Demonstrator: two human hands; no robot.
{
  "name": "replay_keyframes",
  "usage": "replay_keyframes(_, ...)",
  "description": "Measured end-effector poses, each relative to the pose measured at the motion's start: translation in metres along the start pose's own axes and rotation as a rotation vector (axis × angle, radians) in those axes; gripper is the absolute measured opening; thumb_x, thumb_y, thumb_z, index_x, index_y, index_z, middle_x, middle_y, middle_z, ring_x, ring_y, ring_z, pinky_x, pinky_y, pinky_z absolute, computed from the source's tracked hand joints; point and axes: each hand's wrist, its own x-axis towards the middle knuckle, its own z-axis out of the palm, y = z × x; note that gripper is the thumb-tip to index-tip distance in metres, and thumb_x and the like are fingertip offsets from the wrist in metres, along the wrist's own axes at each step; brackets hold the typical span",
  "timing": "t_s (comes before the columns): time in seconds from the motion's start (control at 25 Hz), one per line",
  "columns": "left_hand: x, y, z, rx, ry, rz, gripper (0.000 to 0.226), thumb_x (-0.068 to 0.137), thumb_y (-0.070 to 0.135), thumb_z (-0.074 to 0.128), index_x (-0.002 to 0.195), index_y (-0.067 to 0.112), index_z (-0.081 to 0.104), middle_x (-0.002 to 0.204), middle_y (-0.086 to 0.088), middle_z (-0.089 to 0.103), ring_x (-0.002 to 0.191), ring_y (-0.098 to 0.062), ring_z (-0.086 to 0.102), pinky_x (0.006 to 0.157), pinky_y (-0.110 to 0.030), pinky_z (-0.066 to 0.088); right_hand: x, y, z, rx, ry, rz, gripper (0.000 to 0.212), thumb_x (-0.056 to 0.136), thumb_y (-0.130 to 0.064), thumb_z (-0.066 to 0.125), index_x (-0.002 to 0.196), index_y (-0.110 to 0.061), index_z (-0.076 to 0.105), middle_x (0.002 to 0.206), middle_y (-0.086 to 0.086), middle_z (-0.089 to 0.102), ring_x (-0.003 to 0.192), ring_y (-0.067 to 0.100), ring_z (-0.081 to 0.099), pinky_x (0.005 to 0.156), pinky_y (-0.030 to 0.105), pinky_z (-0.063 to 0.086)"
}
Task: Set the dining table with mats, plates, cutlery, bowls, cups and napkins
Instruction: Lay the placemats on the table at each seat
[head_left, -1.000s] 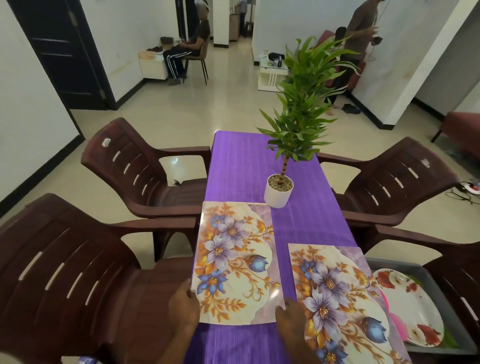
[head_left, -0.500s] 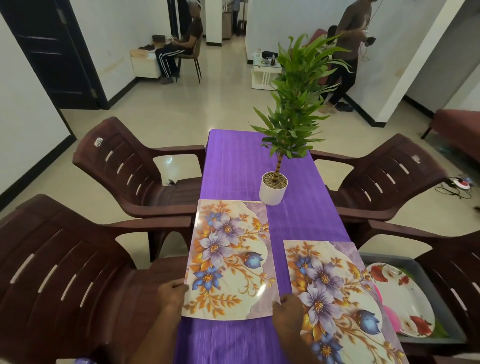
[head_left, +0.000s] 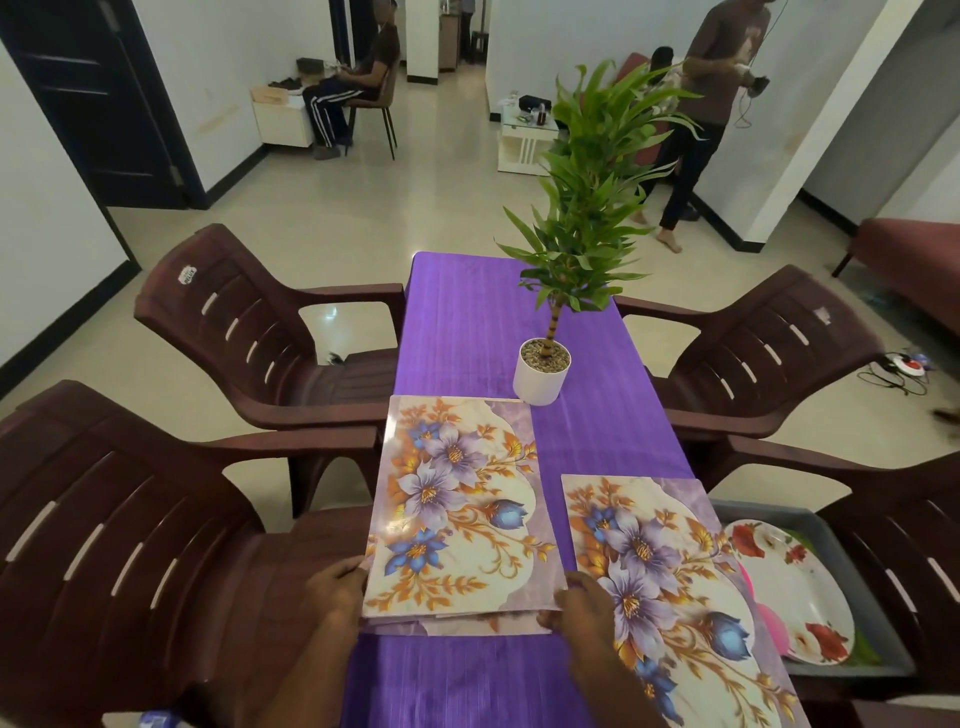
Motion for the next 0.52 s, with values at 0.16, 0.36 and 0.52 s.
replay_keyframes(0.16,-0.011,0.008,-0.001,0.139,0.022,0.136,0.015,0.086,0.0,0.075,0.101,-0.002,0.078,0.1,-0.016,0.076,0.085,-0.03,0.068,0.082,-0.036,0.053,0.003,-0.003,-0.023,0.117,-0.018,-0.002,0.032,0.092,0.015,0.047,0.108,-0.003,0.068,0.099,0.016,0.069,0.076,0.033,0.067,0.055,0.036,0.058)
replay_keyframes(0.36,-0.024,0.014,0.0,0.392,0.049,0.313,0.023,0.092,0.009,0.072,0.115,0.006,0.077,0.109,-0.016,0.076,0.099,-0.035,0.07,0.079,-0.034,0.051,-0.002,0.005,-0.046,0.177,-0.005,0.038,0.032,0.094,0.014,0.051,0.116,-0.003,0.066,0.111,0.019,0.069,0.083,0.041,0.069,0.058,0.037,0.059)
replay_keyframes(0.52,-0.026,0.014,0.0,0.495,0.04,0.383,0.028,0.096,0.011,0.066,0.123,0.008,0.073,0.115,-0.015,0.074,0.103,-0.034,0.069,0.082,-0.039,0.055,-0.012,0.013,-0.053,0.254,0.021,0.099,0.032,0.094,0.013,0.052,0.119,-0.003,0.064,0.112,0.018,0.067,0.077,0.039,0.065,0.051,0.032,0.056)
